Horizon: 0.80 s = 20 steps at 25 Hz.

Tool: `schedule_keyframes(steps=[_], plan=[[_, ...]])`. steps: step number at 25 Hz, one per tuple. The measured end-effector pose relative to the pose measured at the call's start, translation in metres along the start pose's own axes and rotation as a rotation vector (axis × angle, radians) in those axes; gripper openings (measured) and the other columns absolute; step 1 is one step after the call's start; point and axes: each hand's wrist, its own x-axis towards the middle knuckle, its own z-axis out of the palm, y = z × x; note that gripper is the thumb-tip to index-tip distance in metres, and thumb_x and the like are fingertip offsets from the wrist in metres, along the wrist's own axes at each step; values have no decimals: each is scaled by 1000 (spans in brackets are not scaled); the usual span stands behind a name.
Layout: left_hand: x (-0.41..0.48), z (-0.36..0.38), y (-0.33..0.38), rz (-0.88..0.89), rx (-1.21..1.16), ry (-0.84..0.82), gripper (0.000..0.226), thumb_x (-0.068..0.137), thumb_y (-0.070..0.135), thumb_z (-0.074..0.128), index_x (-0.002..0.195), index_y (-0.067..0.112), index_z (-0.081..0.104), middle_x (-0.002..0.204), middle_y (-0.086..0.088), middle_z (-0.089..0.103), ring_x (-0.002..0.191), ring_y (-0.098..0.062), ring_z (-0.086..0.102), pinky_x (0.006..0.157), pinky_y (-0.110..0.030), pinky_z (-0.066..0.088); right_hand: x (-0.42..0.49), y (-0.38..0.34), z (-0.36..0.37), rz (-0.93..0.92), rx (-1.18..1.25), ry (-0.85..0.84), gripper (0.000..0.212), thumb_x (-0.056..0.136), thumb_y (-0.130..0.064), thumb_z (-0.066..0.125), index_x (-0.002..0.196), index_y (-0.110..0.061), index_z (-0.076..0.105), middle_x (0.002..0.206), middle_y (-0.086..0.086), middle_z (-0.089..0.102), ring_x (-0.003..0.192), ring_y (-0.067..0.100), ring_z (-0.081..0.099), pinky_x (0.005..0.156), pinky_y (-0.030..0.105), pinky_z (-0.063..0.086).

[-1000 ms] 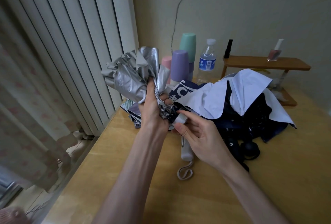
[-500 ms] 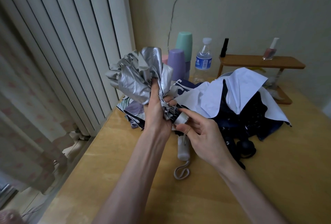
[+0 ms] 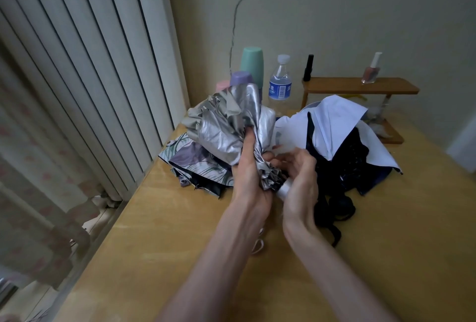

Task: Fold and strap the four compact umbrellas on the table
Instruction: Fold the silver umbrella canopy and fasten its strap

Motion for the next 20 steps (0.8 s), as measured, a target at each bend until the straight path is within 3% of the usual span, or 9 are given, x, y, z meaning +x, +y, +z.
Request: schedule_keyframes(steps=[2,4,6,9,13,15,18,20], plan=[[1,-3,7,-6,32,-40,37,84,46,82,99,14,69,59,4,55,52,-10,56,59,-26,52,0,-1,-4,45,-74,-95,47,112,-23,34,93,-6,73,83,1,78,80,9,74,68,18,55],[-1,-5,16,11,102,-75,32,91,43,79,99,14,69,66,0,60,59,-13,61,61,-30,55,0,-2,-10,49,-228,-211,46,114,-25,33,108,-9,75,102,1,81,98,9,75,78,18,57],[-9,-8,26,37,163,-117,30,98,42,72,104,12,70,77,-4,66,70,-17,65,73,-34,58,1,-8,-19,20,-343,-314,39,115,-28,36,120,-19,74,114,-5,79,111,7,72,90,21,56],[-28,-14,36,30,297,-184,42,102,40,66,126,5,72,107,-14,75,99,-27,72,100,-45,57,-3,-26,-30,26,-390,-421,33,114,-32,42,127,-25,71,117,-10,77,112,4,70,91,23,56],[-51,-18,31,-4,422,-194,46,104,35,63,140,6,66,134,-16,71,125,-29,69,106,-41,57,-10,-34,-38,-65,-466,-415,25,107,-32,61,127,-22,70,118,-8,76,111,4,70,95,25,58],[-60,-18,26,-37,478,-218,48,101,35,65,141,8,64,136,-13,71,127,-27,68,106,-39,57,-15,-33,-43,-103,-503,-369,24,103,-34,66,124,-23,71,114,-10,77,110,2,71,96,25,58],[-69,-14,18,-96,632,-162,51,92,39,73,133,9,69,127,-12,76,117,-25,74,103,-41,58,-20,-39,-55,-45,-502,-319,20,100,-38,70,116,-26,74,105,-15,79,103,-1,72,85,16,58],[-76,-11,12,-163,731,-117,47,92,39,74,125,7,72,119,-14,78,107,-27,76,101,-45,59,-21,-43,-65,21,-483,-282,13,99,-34,72,109,-28,75,102,-12,80,100,4,75,84,21,61]])
